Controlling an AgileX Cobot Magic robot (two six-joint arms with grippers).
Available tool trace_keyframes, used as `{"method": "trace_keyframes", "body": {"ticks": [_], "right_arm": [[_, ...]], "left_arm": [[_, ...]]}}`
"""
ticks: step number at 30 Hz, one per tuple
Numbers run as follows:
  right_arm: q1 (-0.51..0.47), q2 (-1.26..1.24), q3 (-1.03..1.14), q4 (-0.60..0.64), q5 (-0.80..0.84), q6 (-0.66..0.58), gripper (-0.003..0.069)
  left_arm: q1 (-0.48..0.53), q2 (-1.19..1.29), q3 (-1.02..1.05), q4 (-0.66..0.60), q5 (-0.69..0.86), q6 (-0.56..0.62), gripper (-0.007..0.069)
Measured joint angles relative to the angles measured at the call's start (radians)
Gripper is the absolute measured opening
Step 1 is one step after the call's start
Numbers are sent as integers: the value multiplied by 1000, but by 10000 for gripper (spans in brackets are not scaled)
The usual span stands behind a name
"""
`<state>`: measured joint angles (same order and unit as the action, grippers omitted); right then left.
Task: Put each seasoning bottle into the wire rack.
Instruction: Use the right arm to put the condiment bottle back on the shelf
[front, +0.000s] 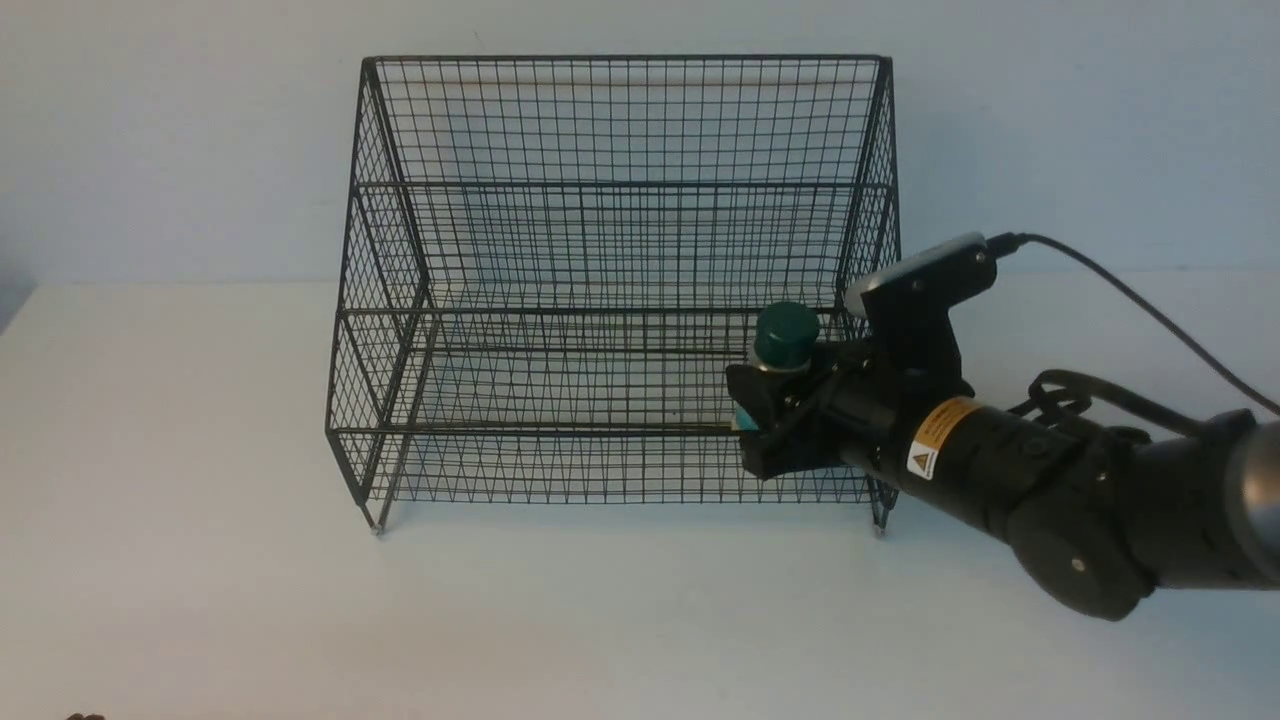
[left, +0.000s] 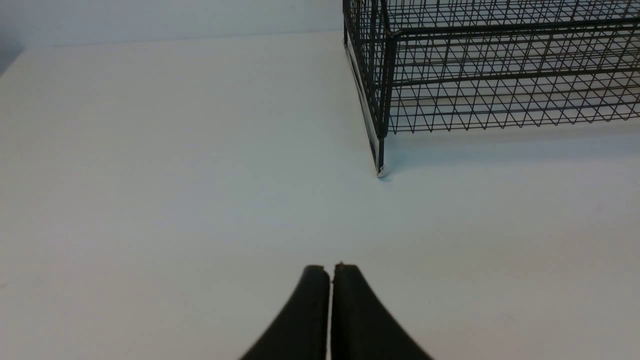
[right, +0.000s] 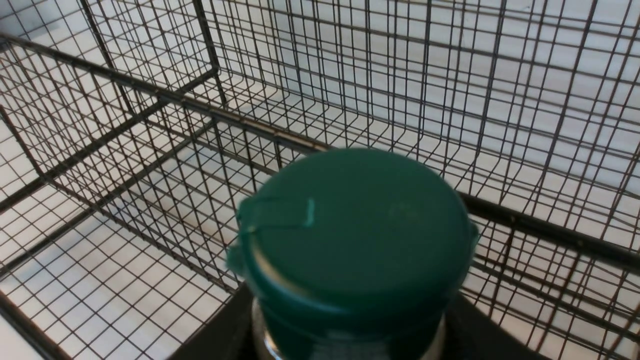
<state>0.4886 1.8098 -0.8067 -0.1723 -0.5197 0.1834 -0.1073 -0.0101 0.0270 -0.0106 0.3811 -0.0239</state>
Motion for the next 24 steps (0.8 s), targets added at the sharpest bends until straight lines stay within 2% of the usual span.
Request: {"method": "trace_keyframes", "body": {"ticks": [4,12,24], "right_arm": [[0,0,0,0,0,0,337],[4,0,-1,-3,0,0,421],[5,-28,-1,-3,7,9,430]], "left_arm": [[0,0,0,0,0,0,-5],[0,0,0,0,0,0,-5],[0,0,0,0,0,0,-5]]}}
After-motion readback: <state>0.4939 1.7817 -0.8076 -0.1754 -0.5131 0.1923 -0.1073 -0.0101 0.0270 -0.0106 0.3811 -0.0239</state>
